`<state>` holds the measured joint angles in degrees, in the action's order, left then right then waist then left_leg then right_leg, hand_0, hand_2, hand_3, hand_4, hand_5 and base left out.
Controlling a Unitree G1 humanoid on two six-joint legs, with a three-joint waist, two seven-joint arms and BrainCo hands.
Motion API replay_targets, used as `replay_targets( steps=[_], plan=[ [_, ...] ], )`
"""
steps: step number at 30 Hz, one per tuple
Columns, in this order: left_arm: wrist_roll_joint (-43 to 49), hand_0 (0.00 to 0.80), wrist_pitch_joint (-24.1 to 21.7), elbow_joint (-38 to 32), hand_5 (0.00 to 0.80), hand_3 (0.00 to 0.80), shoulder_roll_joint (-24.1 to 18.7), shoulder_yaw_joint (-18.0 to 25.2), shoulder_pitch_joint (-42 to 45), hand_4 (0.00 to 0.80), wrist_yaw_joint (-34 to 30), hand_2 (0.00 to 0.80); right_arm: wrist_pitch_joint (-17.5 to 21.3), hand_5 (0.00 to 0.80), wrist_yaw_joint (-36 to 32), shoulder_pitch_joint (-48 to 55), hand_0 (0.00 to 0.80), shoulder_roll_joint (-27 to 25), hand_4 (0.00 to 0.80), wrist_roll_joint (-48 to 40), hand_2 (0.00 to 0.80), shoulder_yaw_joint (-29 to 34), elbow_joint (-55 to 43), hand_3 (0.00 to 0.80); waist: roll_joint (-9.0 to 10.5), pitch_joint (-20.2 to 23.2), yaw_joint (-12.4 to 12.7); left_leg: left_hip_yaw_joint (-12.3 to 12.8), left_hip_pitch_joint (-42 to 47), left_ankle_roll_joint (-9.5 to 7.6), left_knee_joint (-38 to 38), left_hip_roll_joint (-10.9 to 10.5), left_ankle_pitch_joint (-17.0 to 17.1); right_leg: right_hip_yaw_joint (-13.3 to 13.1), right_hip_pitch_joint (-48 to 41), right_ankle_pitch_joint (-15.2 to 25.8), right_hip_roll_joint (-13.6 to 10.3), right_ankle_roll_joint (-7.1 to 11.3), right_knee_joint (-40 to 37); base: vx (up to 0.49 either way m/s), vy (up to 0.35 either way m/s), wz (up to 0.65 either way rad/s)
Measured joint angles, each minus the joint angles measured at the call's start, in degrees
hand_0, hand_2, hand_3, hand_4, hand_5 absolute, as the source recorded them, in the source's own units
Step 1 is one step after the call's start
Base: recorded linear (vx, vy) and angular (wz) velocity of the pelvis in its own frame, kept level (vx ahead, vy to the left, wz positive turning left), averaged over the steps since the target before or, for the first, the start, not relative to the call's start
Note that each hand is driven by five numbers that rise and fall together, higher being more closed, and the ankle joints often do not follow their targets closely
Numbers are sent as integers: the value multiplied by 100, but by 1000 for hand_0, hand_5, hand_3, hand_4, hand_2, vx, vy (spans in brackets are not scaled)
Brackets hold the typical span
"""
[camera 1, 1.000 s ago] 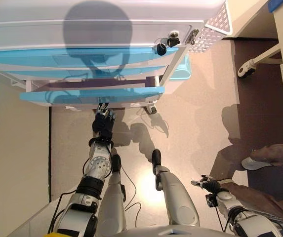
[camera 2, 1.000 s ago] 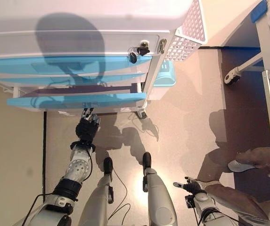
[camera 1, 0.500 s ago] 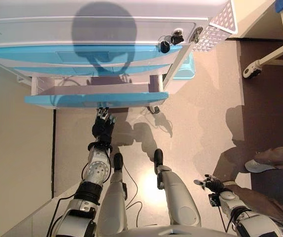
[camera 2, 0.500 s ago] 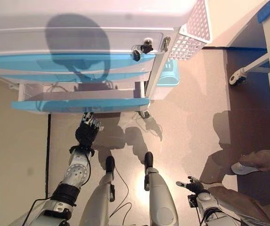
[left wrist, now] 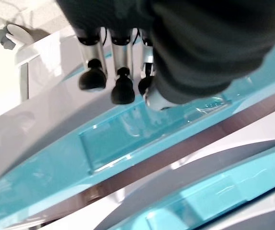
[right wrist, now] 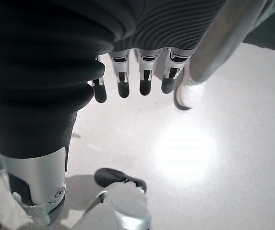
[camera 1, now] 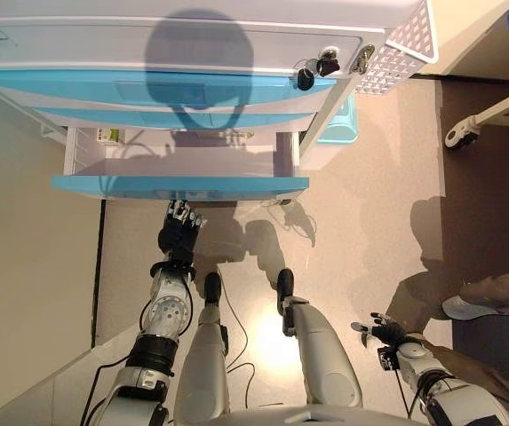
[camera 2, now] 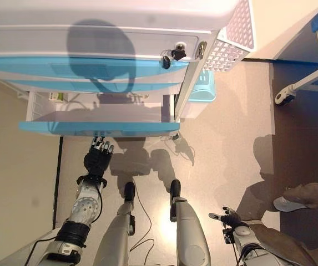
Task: Open the drawer and pick up the medicine
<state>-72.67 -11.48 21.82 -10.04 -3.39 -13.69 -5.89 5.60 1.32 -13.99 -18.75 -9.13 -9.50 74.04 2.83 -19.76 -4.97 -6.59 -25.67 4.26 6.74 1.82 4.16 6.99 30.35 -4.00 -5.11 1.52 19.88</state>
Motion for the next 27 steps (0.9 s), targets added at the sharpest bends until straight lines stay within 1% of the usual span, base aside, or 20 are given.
replay_targets(
  steps=[3,5,8,9,11,12,13,14,15,16,17,20,23,27],
  plan=[
    [0,800,91,0,800,800,3,-3,6,800,-1,800,-2,0,-1,-9,0,-12,0,2,0,-2,10,0,0,0,120,-29,2,7,33,-12,4,43,0,-31,-12,0,74,-6,-21,6],
    [0,800,114,0,800,800,3,-8,16,800,-1,800,-1,0,-1,-20,0,-11,0,2,0,-4,5,0,2,1,127,-77,-3,11,44,-18,6,80,-9,-59,-25,-3,97,5,-55,14],
    [2,800,198,-5,800,800,11,-14,106,800,-2,800,-8,0,-2,-30,0,-13,0,8,0,-27,2,0,2,1,165,-333,-10,101,61,-47,57,287,-43,-178,-69,-38,264,10,-80,35],
    [3,800,237,-5,800,800,12,-23,119,800,-5,800,-8,0,-3,-31,0,-9,0,9,0,-25,1,0,6,1,188,-439,-16,125,61,-48,71,396,-63,-257,-91,-65,356,12,-64,44],
    [3,800,244,-5,800,800,13,-30,147,800,-12,800,-7,0,-3,-32,0,-17,0,9,0,-13,-3,0,8,1,246,-529,-14,121,61,-54,69,472,-69,-329,-105,-88,456,9,-50,36],
    [3,800,278,-9,800,800,6,-41,175,800,-22,800,-9,0,-3,-23,0,-18,0,9,0,-11,-1,0,8,1,296,-623,-13,121,64,-60,68,532,-69,-398,-127,-128,542,6,-43,28],
    [3,800,278,-9,800,800,-2,-41,206,800,-26,800,-8,0,-3,-29,0,-14,0,9,0,-9,-10,0,9,1,302,-649,-17,119,62,-57,67,553,-68,-432,-120,-141,598,6,-67,40],
    [3,800,301,-27,800,800,3,-42,241,800,-37,800,-9,0,-4,-10,0,-19,0,10,0,-11,7,0,4,0,399,-781,-36,120,72,-66,66,639,-68,-518,-134,-180,701,-6,-41,33],
    [3,800,318,-27,800,800,2,-42,248,800,-41,800,-9,0,-4,-1,0,-20,0,10,0,-10,16,0,7,0,444,-822,-49,120,79,-64,66,669,-66,-552,-130,-193,741,-6,-41,52],
    [3,800,325,-38,800,800,-13,-39,281,800,-72,800,-10,0,-2,-3,0,-20,0,11,0,-8,8,0,7,0,464,-983,-92,118,100,-66,69,781,-65,-629,-134,-249,819,-13,-22,41],
    [2,800,325,-41,800,800,-22,-39,284,800,-86,800,-9,0,-2,-2,0,-18,0,11,0,-7,2,0,8,1,453,-1027,-108,117,105,-58,68,820,-58,-651,-144,-270,815,-7,-5,36],
    [2,800,325,-65,800,800,-61,-33,354,800,-97,800,-9,0,-1,-9,0,-21,0,11,0,4,10,0,13,4,631,-1104,-132,116,102,-19,68,934,-39,-716,-100,-340,900,-28,-19,15],
    [4,800,329,-116,800,800,-151,-33,429,800,-205,800,-10,0,1,-8,0,-23,0,12,0,2,12,0,16,7,648,-1272,-231,119,173,-11,67,1103,-37,-791,-137,-393,973,-4,-1,24],
    [152,800,382,-122,800,800,-165,-48,547,800,-213,800,-10,0,2,-9,0,-28,0,14,0,0,2,0,19,12,759,-1275,-228,128,198,-21,72,1122,-45,-799,-130,-394,998,-8,4,4]
  ],
)
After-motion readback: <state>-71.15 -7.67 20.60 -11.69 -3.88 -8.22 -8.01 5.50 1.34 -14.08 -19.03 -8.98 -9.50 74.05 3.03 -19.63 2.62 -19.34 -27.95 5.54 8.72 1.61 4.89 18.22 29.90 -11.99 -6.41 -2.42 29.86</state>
